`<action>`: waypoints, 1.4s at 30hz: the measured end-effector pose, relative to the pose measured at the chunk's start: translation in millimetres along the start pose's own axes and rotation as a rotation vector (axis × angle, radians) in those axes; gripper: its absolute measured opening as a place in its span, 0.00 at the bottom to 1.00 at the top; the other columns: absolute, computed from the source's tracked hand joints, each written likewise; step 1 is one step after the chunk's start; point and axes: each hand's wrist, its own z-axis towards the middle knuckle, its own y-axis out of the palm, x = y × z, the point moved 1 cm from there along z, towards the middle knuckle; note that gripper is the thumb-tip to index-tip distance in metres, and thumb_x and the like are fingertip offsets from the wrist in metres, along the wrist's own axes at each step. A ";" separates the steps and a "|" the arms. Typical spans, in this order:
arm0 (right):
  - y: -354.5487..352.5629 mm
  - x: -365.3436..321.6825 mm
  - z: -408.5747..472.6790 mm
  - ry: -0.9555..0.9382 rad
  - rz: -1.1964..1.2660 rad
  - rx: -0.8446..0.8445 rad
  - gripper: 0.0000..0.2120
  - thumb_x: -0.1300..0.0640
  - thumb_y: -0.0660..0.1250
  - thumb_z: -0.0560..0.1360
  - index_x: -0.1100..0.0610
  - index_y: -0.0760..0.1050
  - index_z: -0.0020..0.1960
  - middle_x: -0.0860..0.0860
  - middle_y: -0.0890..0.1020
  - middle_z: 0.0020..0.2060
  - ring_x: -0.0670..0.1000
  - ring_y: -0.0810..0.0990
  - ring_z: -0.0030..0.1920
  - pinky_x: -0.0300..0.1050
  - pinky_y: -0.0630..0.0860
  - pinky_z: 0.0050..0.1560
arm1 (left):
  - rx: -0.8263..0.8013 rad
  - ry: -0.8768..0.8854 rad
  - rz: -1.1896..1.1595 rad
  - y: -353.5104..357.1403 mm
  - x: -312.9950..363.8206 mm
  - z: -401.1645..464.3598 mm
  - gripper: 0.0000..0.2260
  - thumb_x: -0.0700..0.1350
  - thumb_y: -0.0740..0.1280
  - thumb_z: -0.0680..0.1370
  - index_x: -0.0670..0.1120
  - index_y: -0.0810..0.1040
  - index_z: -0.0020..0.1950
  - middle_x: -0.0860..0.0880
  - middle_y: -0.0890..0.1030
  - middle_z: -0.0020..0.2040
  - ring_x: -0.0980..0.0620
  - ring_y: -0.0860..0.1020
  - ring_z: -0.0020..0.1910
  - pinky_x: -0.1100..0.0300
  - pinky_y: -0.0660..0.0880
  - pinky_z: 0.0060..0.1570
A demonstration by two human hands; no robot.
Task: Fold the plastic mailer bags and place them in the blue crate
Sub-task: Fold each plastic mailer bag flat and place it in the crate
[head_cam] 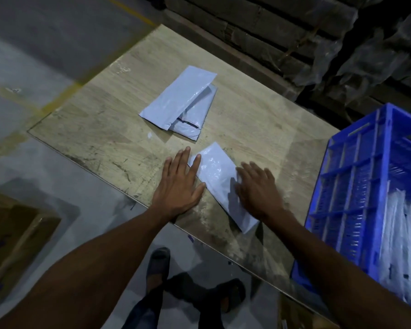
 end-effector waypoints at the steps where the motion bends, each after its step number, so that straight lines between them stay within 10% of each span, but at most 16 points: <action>1: 8.7 -12.1 -0.5 0.032 0.023 -0.037 0.29 0.43 0.50 0.80 0.59 0.73 0.71 0.58 0.74 0.71 0.62 0.70 0.73 0.69 0.65 0.69 | 0.006 0.006 0.006 -0.1 0.4 -0.5 0.34 0.61 0.53 0.82 0.44 0.56 0.84 0.37 0.54 0.83 0.36 0.55 0.82 0.35 0.56 0.77; 8: 42.7 -31.2 -11.4 -0.281 0.107 -0.072 0.29 0.53 0.60 0.75 0.62 0.69 0.74 0.59 0.67 0.76 0.60 0.64 0.77 0.64 0.56 0.77 | -0.051 0.153 0.174 7.8 1.2 -0.1 0.34 0.63 0.49 0.83 0.47 0.53 0.85 0.47 0.49 0.86 0.46 0.48 0.84 0.25 0.51 0.73; 16: 58.4 -51.2 -13.9 -0.036 0.057 -0.044 0.34 0.38 0.36 0.83 0.56 0.49 0.83 0.51 0.51 0.82 0.51 0.47 0.81 0.59 0.47 0.79 | -0.112 0.195 0.237 11.5 -2.0 1.0 0.31 0.63 0.47 0.84 0.52 0.53 0.85 0.53 0.47 0.85 0.45 0.46 0.84 0.24 0.49 0.72; 31: 51.4 11.9 -48.1 0.402 0.208 -0.123 0.45 0.24 0.33 0.74 0.51 0.37 0.82 0.53 0.35 0.81 0.54 0.33 0.80 0.66 0.35 0.76 | -0.157 0.152 0.252 10.5 -0.8 4.1 0.32 0.65 0.43 0.83 0.55 0.48 0.85 0.54 0.43 0.85 0.41 0.40 0.84 0.25 0.44 0.73; 37: 62.5 -29.4 -22.5 0.068 0.068 -0.051 0.34 0.33 0.38 0.82 0.49 0.43 0.83 0.50 0.42 0.82 0.55 0.39 0.81 0.72 0.42 0.75 | -0.144 0.177 0.239 11.0 -2.6 3.6 0.33 0.68 0.44 0.82 0.56 0.49 0.85 0.53 0.45 0.85 0.38 0.42 0.83 0.25 0.45 0.74; 42: 59.7 6.3 -40.8 0.246 0.114 -0.062 0.38 0.26 0.43 0.78 0.43 0.39 0.82 0.48 0.35 0.81 0.56 0.32 0.80 0.72 0.40 0.75 | -0.150 0.158 0.230 11.3 -3.0 4.9 0.34 0.69 0.45 0.81 0.58 0.46 0.85 0.52 0.43 0.85 0.37 0.40 0.83 0.25 0.44 0.74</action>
